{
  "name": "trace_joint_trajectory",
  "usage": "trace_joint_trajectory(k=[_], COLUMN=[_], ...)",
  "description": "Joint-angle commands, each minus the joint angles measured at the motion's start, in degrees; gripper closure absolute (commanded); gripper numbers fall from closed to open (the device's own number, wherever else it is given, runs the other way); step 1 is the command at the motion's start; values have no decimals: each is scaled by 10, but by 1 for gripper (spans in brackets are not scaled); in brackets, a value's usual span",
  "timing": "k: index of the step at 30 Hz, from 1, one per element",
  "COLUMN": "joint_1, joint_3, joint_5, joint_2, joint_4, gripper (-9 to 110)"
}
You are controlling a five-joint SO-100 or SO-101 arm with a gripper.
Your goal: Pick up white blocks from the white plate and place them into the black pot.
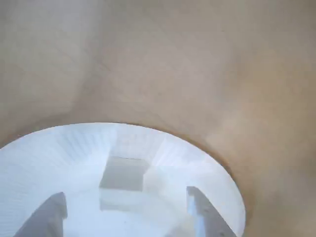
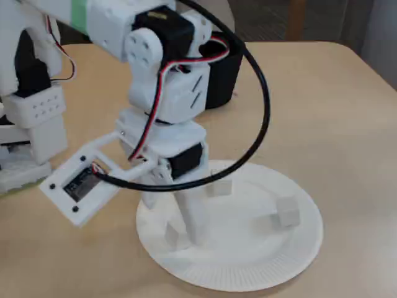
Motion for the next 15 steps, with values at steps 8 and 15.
trace_joint_trajectory(k=[8,15], joint_1=[5,5], joint_3=[-14,-11], joint_5=[-20,-8], joint_2=[-18,-47], joint_4=[-74,-125], gripper=[75,100])
